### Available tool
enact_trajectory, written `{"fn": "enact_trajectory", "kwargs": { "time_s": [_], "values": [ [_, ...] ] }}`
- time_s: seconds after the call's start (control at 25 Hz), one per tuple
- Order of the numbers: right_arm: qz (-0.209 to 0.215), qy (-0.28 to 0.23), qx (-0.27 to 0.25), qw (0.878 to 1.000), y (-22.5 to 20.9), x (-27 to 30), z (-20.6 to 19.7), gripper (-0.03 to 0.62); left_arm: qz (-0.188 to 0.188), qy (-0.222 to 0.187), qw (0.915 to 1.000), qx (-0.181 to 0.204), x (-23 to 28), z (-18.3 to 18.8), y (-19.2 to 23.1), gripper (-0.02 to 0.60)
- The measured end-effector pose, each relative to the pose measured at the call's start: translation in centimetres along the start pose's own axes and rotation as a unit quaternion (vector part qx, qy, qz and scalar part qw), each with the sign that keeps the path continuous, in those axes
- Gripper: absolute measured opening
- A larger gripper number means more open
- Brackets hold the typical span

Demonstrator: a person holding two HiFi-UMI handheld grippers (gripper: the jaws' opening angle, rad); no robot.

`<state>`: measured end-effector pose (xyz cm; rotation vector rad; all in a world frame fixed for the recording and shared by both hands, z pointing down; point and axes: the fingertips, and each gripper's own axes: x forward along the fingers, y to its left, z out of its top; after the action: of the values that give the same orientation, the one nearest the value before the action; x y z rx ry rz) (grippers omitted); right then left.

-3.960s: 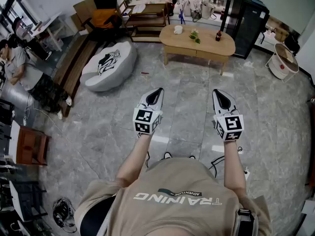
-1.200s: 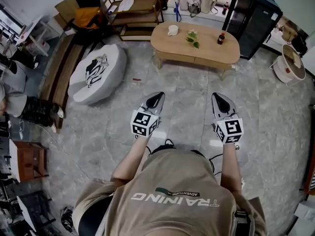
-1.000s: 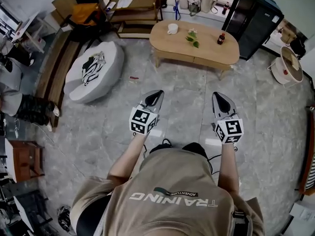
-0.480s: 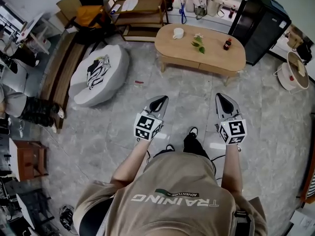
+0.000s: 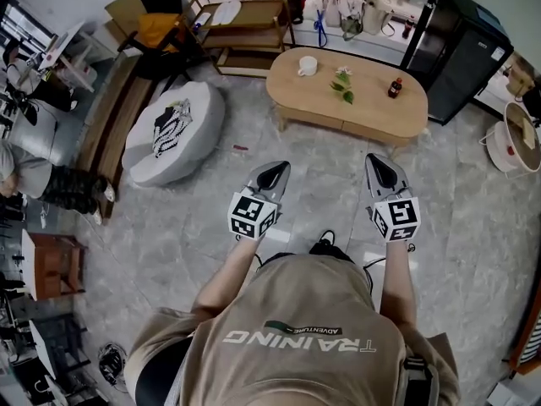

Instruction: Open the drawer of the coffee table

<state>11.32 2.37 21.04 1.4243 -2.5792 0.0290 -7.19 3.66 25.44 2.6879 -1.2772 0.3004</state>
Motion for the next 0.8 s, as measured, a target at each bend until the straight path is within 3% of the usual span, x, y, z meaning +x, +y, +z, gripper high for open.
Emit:
{"fn": "enact_trajectory", "kwargs": {
  "time_s": [0.4, 0.8],
  "values": [
    [0.043, 0.013, 0.004, 0.999, -2.2, 2.5, -2.2, 0.005, 0.019, 0.022, 0.9996, -0.005, 4.0, -0.1, -0.3, 0.006],
    [0.045, 0.038, 0.012, 0.998, -3.4, 5.7, -4.2, 0.005, 0.016, 0.027, 0.9995, -0.002, 7.1, -0.6, 2.8, 0.006]
  ]
}}
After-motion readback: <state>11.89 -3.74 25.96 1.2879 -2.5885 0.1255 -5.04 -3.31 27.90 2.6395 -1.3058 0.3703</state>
